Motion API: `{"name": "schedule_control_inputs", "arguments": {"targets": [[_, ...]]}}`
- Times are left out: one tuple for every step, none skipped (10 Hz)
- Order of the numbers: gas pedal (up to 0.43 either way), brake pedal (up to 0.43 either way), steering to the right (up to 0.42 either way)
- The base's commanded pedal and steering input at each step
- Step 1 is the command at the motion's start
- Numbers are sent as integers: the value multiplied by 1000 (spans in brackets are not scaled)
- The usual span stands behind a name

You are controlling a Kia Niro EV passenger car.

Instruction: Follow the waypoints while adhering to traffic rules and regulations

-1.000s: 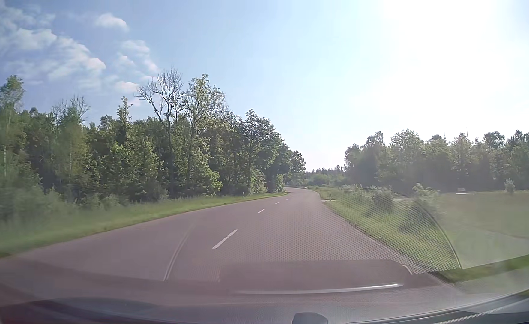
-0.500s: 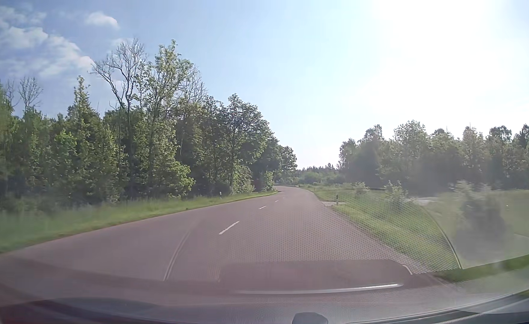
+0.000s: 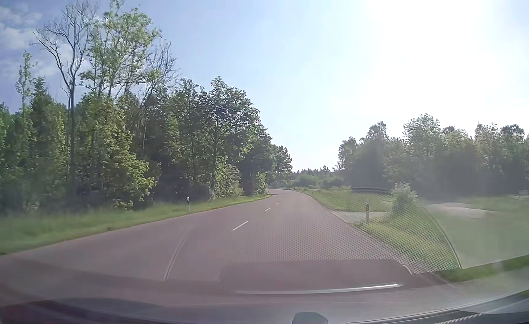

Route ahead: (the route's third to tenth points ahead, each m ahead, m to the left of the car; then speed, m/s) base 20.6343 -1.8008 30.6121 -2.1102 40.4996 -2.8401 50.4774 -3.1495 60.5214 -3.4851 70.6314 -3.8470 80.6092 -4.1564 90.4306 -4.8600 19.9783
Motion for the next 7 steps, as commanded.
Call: {"name": "schedule_control_inputs", "arguments": {"targets": [[169, 0, 10], [157, 0, 10], [157, 0, 11], [157, 0, 11], [157, 0, 11], [157, 0, 11], [157, 0, 11]]}}
